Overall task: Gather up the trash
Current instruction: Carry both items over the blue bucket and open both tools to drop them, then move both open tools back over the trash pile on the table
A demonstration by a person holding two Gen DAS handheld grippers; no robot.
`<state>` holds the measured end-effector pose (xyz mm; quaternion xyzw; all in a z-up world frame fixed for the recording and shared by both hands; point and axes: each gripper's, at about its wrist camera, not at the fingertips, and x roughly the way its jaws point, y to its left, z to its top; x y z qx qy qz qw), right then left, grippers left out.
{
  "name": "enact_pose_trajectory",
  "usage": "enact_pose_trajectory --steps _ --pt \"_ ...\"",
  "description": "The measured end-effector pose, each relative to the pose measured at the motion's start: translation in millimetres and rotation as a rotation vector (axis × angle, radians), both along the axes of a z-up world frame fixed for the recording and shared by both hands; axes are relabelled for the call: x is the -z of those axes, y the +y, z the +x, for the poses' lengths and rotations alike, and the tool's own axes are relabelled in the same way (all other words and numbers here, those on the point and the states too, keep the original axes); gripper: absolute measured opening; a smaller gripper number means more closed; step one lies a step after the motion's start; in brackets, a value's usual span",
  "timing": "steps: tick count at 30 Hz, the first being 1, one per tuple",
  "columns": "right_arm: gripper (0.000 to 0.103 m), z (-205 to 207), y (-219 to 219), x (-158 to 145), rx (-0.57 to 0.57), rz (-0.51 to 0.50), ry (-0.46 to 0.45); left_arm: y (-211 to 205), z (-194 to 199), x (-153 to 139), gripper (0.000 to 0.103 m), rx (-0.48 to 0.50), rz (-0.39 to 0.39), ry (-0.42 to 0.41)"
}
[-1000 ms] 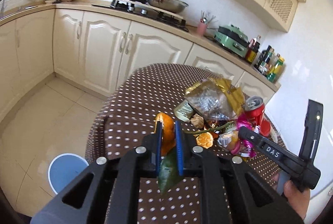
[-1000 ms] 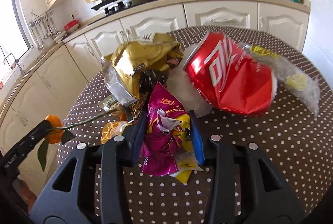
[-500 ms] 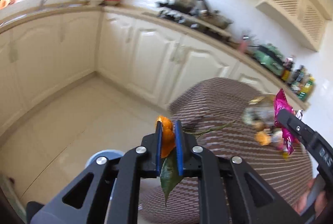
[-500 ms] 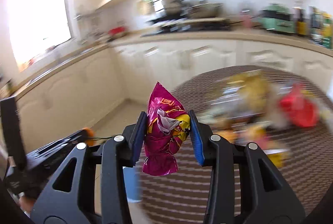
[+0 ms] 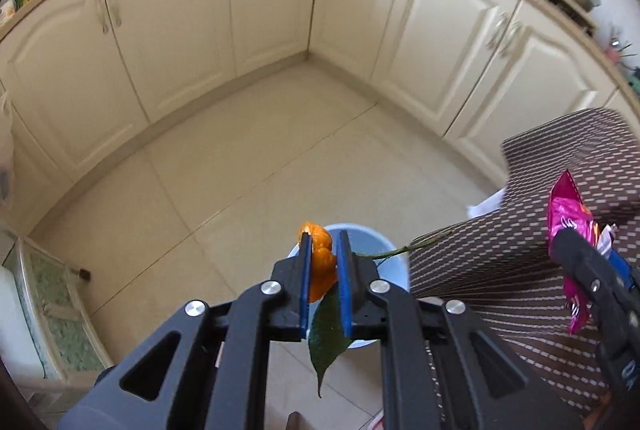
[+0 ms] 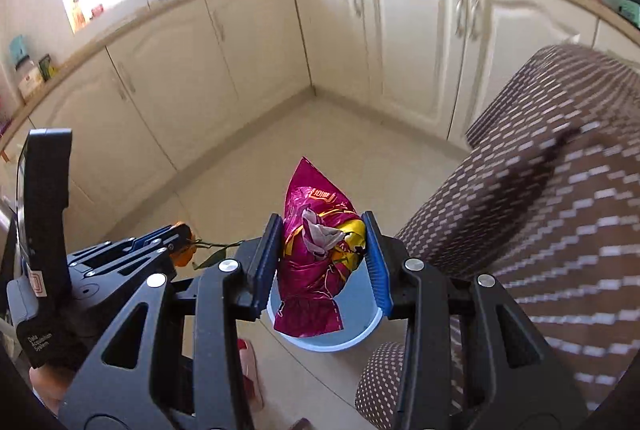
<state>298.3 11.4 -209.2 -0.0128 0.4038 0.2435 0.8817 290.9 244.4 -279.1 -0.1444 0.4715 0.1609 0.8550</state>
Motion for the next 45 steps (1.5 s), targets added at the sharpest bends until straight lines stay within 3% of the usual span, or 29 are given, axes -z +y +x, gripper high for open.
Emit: enact_pose_trajectory --steps 3,8,10,11,22,30,33,45 --pt "0.04 8.8 9.9 22.8 -0.001 -0.014 0.041 -1.3 19.4 14.8 0.012 -0.005 -0.009 0.031" --pt "0.04 8.8 15.7 44.2 0.012 -0.022 0.083 1.0 33.8 31.1 0.015 0.01 -0.089 0.027" --pt "0.04 16.1 17.1 53.3 0.015 -0.028 0.103 2.4 39.1 35.3 0.033 0.005 -0.108 0.03" --pt "0.04 19.4 17.5 56.7 0.015 -0.029 0.111 3.6 40.1 36.1 0.035 0.002 -0.106 0.031" --pt "0.041 27.8 32.9 82.2 -0.005 -0.029 0.169 3.9 32.8 54.0 0.035 -0.008 -0.11 0.059" --pt "0.041 30.2 41.9 82.6 -0.01 -0.007 0.159 6.4 29.4 46.4 0.035 -0.012 -0.107 0.042" --pt "0.056 29.0 39.1 81.2 -0.011 0.012 0.14 5.9 27.3 40.9 0.035 -0.011 -0.107 0.03" --pt "0.057 7.3 14.4 35.7 0.031 0.037 0.051 -7.9 7.0 -3.6 0.036 0.014 -0.093 -0.047"
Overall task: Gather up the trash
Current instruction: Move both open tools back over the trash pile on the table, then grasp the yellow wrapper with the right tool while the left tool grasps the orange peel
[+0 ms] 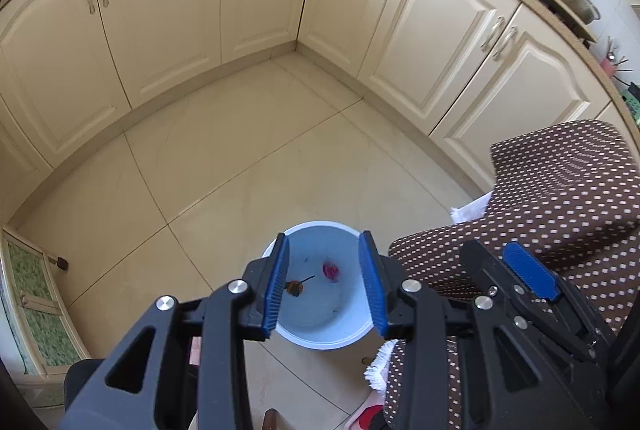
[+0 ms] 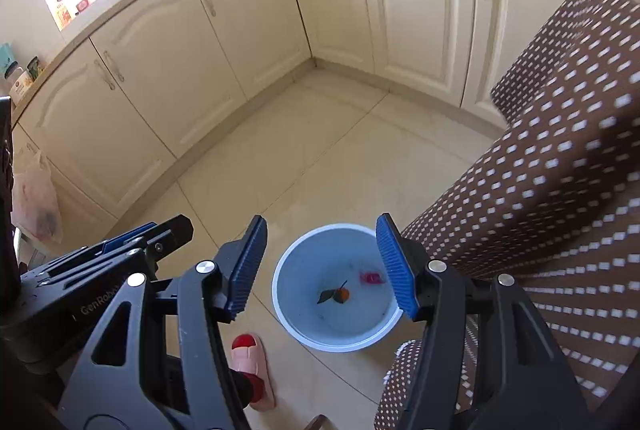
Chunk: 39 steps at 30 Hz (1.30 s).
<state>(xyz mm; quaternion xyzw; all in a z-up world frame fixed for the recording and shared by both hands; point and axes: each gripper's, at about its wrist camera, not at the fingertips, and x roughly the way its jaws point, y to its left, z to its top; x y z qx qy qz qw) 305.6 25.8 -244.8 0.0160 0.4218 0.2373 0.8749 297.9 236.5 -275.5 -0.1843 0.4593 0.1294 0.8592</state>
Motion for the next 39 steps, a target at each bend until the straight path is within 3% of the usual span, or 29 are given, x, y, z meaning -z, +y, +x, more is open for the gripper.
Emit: enact_pose_trajectory --steps 9,14,20,23,27,33,35,39 --pt "0.059 -45.2 -55.2 -78.7 0.09 0.029 -0.174 -51.4 -35.2 -69.9 0.04 0.098 0.022 -0.148" --pt "0.06 -84.4 -111.0 -122.9 0.195 0.034 -0.278 -95.9 -57.5 -109.0 0.046 0.196 0.028 -0.235" --pt "0.063 -120.3 -197.2 -147.4 0.38 -0.021 -0.341 -168.9 -74.3 -139.7 0.052 0.373 0.023 -0.299" --pt "0.065 -123.3 -244.2 -149.1 0.476 -0.04 -0.318 -211.0 -74.1 -148.3 0.053 0.477 0.018 -0.3" --pt "0.067 -114.7 -282.0 -145.4 0.53 -0.086 -0.265 -251.9 -68.0 -153.3 0.054 0.545 0.028 -0.309" --pt "0.068 -87.8 -302.7 -129.1 0.479 -0.138 -0.157 -294.5 -53.0 -149.0 0.057 0.619 0.109 -0.262" --pt "0.068 -69.4 -305.4 -125.1 0.437 -0.128 -0.099 -298.1 -47.5 -147.5 0.058 0.622 0.102 -0.257" --pt "0.068 -51.0 -306.2 -121.3 0.438 -0.214 -0.083 -306.6 -30.6 -141.6 0.059 0.632 0.065 -0.23"
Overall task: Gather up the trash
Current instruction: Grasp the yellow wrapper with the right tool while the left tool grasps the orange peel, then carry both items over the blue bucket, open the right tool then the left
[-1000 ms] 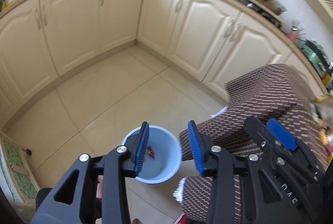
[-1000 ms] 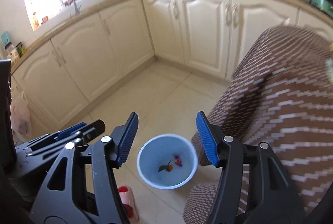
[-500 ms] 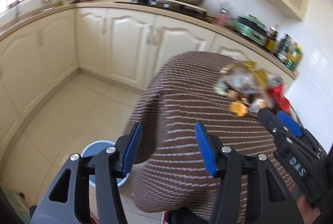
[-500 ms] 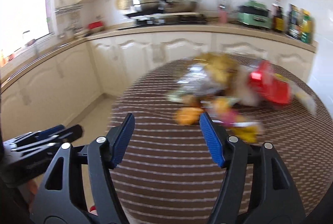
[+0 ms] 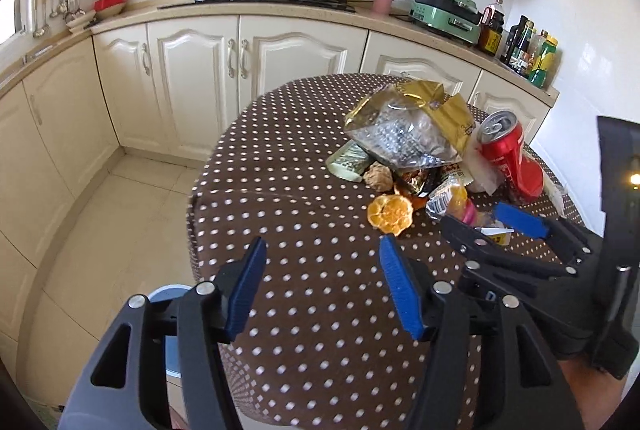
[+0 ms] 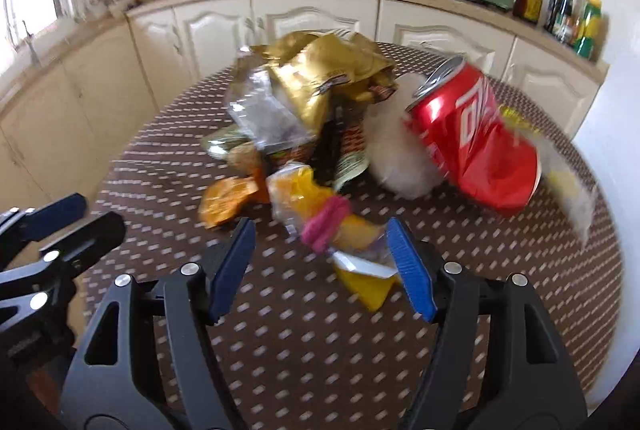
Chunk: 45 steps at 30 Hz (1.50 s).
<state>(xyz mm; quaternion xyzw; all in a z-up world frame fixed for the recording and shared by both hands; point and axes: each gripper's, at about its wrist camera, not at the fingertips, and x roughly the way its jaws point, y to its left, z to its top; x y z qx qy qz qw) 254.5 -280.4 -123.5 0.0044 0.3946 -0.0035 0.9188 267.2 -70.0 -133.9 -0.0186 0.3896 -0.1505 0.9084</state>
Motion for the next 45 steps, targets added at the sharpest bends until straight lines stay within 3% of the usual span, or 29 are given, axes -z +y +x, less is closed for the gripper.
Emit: enact_pose_trajectory --steps 2,4,13,24,26,27,35,45 --pt "0.064 5.8 -3.5 5.1 -0.009 0.008 0.018 -3.4 6.5 3.4 0.059 0.003 -0.008 0.017" --pt "0.042 5.9 -9.9 5.1 -0.018 0.048 0.013 -7.9 14.3 7.5 0.059 0.007 -0.019 0.034" --pt "0.042 -31.1 -35.0 -12.4 0.039 0.146 -0.148 -35.9 30.1 20.0 0.059 0.061 -0.012 0.054" --pt "0.042 -33.0 -45.2 -9.2 0.068 0.203 -0.136 -70.7 47.9 28.0 0.058 0.083 0.078 0.07" --pt "0.042 -32.6 -45.1 -9.0 0.062 0.202 -0.136 -74.1 46.9 28.0 0.045 0.081 0.108 0.059" --pt "0.042 -32.6 -44.6 -9.7 0.061 0.196 -0.138 -75.2 45.4 28.0 0.034 0.078 0.128 0.05" --pt "0.042 -40.0 -27.5 -16.6 0.039 0.187 -0.159 -48.6 31.4 17.1 0.033 0.073 0.022 0.021" --pt "0.042 -41.8 51.9 -33.0 -0.105 0.181 -0.173 48.9 8.4 1.5 0.033 -0.074 -0.053 -0.019"
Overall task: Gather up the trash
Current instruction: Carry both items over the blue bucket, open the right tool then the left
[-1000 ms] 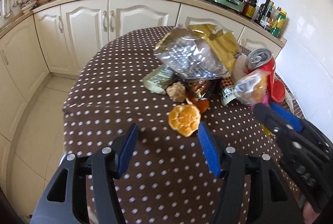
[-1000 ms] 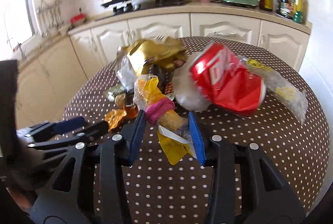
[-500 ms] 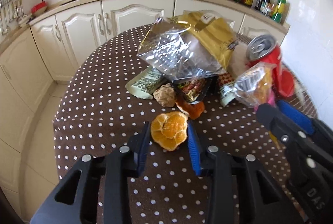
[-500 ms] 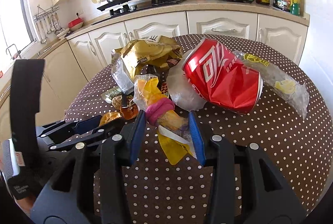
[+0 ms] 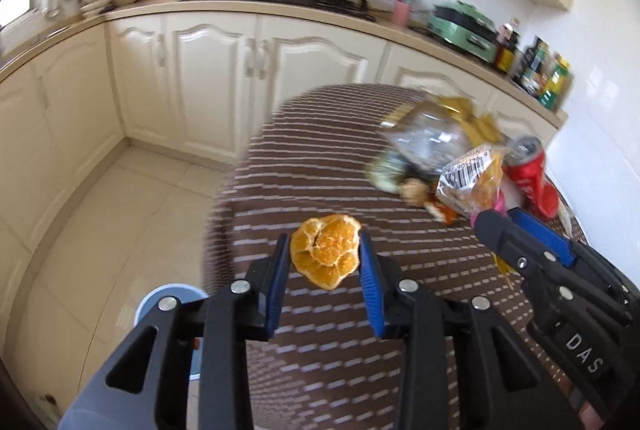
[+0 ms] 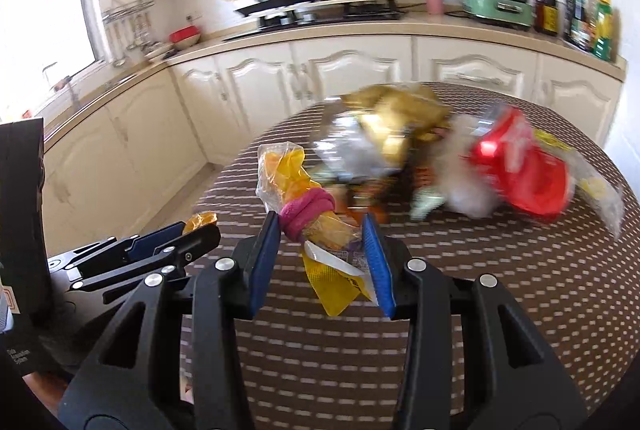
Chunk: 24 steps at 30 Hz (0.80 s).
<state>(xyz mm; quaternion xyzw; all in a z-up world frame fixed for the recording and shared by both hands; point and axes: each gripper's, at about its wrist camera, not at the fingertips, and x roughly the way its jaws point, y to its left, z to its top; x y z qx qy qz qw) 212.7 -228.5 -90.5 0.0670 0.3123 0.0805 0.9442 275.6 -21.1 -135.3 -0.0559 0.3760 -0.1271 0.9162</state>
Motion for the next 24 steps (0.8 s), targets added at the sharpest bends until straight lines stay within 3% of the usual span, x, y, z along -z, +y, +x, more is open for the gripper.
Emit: enact_pose_trajectory --steps 12,17,24 --pt "0.042 23.7 149.0 23.1 -0.258 -0.02 0.049 149.7 -12.6 24.3 0.033 -0.256 -0.023 0.044" --pt "0.042 40.5 210.9 52.5 -0.359 -0.021 0.101 204.0 -10.9 51.5 0.033 -0.346 -0.037 0.101" --pt "0.042 65.0 263.0 97.6 -0.416 -0.035 0.166 253.0 2.5 95.2 0.033 -0.429 -0.05 0.186"
